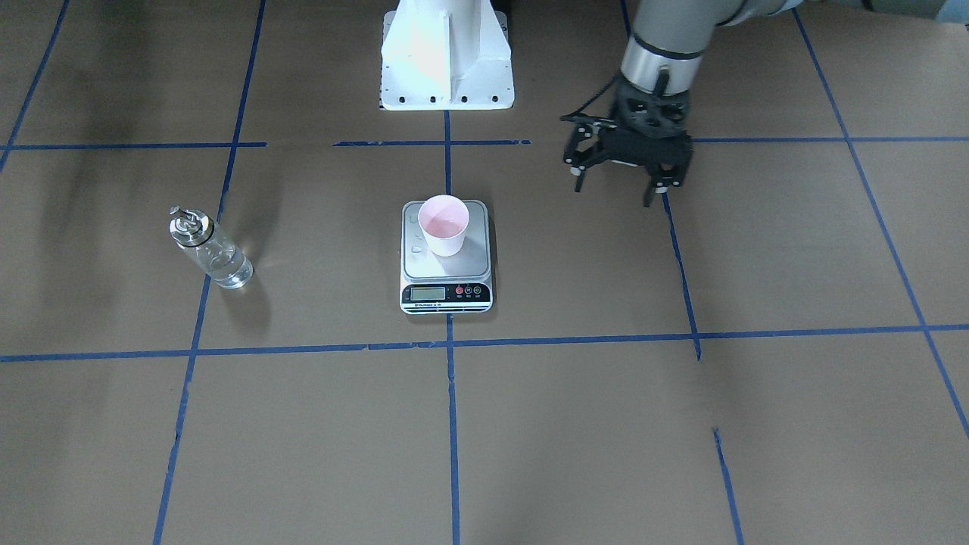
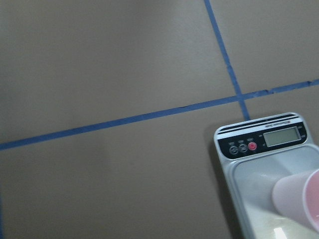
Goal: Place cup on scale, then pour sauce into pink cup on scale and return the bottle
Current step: 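Withdraw the left gripper while the right gripper reaches toward the glass bottle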
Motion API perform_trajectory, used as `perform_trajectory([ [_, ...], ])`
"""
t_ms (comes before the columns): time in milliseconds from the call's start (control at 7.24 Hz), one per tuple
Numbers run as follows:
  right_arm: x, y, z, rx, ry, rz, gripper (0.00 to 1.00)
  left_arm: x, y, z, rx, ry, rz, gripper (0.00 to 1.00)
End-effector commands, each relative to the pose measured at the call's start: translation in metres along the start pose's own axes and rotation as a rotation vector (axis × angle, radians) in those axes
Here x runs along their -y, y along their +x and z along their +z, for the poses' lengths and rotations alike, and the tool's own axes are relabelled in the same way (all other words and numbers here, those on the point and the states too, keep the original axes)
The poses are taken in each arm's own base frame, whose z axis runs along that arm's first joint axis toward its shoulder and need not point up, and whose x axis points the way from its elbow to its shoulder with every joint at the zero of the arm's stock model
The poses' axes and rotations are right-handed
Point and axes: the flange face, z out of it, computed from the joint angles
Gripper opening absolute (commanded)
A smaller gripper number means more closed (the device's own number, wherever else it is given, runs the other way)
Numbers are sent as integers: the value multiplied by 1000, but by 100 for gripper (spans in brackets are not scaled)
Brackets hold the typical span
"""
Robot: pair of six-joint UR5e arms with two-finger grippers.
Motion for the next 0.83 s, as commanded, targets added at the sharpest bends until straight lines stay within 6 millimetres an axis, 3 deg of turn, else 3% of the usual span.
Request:
perform_trajectory([
  [0,-2,-90,-7,78,-2,119,100,3,-135,-29,72,-12,-3,100],
  [276,-10,-154,-15,142,-15,191,100,-10,-254,-39,104,-80,62,100],
  [415,-17,-180,-15,144,-3,219,100,-24,-324,-23,16,-168,-25,100],
  [553,-26,-207,-12,139,13,239,100,-44,-406,-10,-19,-211,21,100],
  [691,-39,-238,-18,108,11,248,100,-63,-484,-19,-9,-211,68,100],
])
